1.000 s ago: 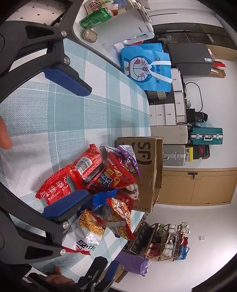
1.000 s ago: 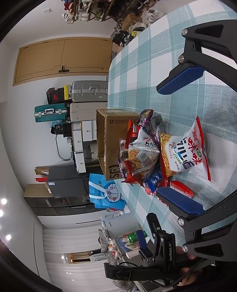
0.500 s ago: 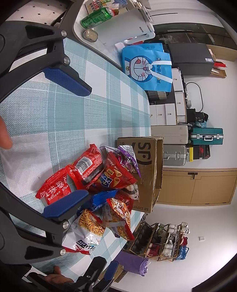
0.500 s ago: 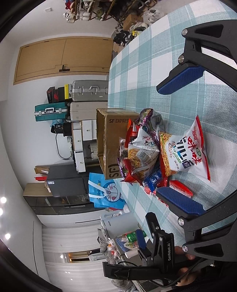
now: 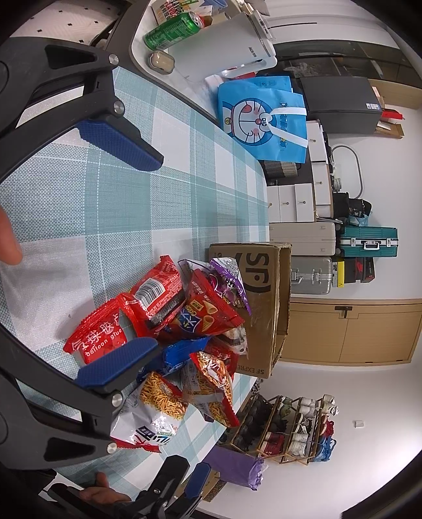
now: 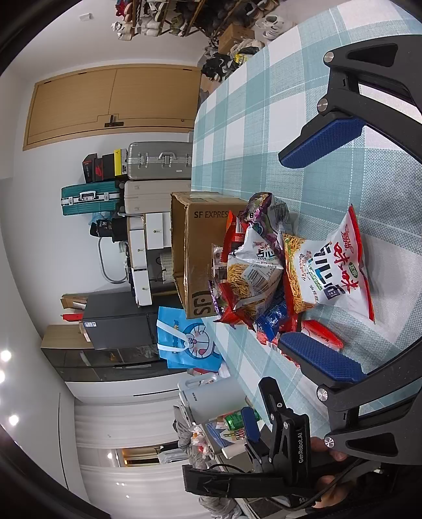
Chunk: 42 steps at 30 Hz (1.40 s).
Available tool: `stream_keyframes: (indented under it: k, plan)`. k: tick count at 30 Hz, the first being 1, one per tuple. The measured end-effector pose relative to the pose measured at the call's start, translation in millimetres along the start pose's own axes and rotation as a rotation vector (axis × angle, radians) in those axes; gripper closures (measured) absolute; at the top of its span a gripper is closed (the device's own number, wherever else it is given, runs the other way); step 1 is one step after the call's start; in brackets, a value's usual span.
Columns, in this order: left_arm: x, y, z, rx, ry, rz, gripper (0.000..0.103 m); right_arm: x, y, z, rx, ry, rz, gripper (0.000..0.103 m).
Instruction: Organize snacks
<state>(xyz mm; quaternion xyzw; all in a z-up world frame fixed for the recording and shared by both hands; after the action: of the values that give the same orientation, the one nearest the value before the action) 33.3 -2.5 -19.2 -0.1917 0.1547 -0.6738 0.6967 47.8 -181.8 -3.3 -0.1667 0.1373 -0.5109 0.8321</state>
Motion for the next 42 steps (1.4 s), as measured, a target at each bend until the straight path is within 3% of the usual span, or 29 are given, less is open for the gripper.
stream_keyframes:
  k: [22, 42]
  plan:
    - [-1.0, 0.3, -0.2, -0.001, 0.0, 0.0, 0.001, -0.4, -0.2, -0.9, -0.002, -0.005, -0.003, 0.0]
    - [13.1, 6.3, -3.2, -0.056, 0.053, -0.036, 0.001, 4.3, 9.5, 2.9, -0.077, -0.005, -0.05, 0.0]
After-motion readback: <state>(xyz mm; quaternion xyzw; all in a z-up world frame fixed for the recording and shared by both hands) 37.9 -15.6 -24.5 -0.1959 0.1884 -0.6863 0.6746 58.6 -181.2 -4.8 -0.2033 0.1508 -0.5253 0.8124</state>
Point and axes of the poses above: each gripper's, at about its wrist camera, not at the fingertips, and y roughly the way its jaws point, x to its right, z to its top, the point moved 4 cm from there along y, roughly the way its jaws point, and after that the axes turned 2 degrees about -y, right-handed, at the moved point
